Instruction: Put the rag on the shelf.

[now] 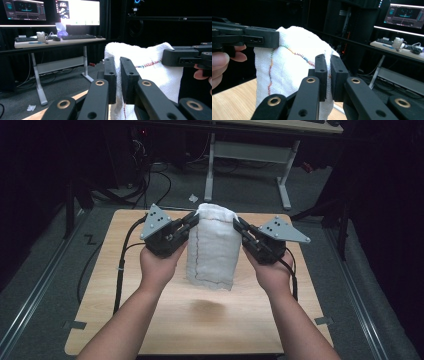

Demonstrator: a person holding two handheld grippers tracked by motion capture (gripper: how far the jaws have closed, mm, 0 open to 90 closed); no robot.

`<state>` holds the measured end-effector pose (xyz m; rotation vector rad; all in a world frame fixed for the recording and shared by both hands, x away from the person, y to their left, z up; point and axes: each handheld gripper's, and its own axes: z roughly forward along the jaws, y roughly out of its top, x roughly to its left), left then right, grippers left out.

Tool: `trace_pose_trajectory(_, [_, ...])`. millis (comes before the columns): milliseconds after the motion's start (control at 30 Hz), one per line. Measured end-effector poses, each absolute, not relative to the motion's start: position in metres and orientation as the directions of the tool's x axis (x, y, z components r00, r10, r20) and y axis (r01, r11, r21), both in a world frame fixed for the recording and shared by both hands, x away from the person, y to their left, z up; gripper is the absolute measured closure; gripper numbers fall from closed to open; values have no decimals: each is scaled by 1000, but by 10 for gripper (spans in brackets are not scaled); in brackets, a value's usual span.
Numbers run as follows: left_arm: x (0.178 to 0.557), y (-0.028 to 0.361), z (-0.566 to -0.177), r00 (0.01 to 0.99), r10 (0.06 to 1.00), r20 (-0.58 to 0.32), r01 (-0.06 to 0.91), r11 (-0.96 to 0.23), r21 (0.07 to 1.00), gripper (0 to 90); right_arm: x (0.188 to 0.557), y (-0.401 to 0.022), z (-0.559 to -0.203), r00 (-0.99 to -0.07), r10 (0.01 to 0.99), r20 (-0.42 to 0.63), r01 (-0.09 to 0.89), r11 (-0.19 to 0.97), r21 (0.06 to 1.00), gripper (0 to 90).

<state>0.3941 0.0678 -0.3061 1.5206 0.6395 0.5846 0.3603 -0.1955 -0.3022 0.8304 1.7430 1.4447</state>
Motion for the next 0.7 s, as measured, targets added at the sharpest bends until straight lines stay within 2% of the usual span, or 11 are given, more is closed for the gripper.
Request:
trace_pose_trajectory(367, [427, 60, -294, 713, 700, -38, 79, -26, 997, 842, 389, -203, -292, -525, 847, -83, 60, 134, 989, 858])
trace_pose_trajectory(567, [447, 56, -291, 707, 707, -14, 76, -56, 995, 841, 417, -209, -289, -527, 849, -28, 89, 88, 992, 857])
trace_pose_trajectory(633, [457, 58, -289, 707, 706, -45, 108, -44, 993, 841, 425, -211, -288, -532, 846, -28, 81, 84, 993, 857])
trace_pose_trajectory(700, [464, 57, -288, 701, 712, -37, 115, -61, 992, 841, 437, -212, -289, -540, 841, 7, 110, 62, 992, 857])
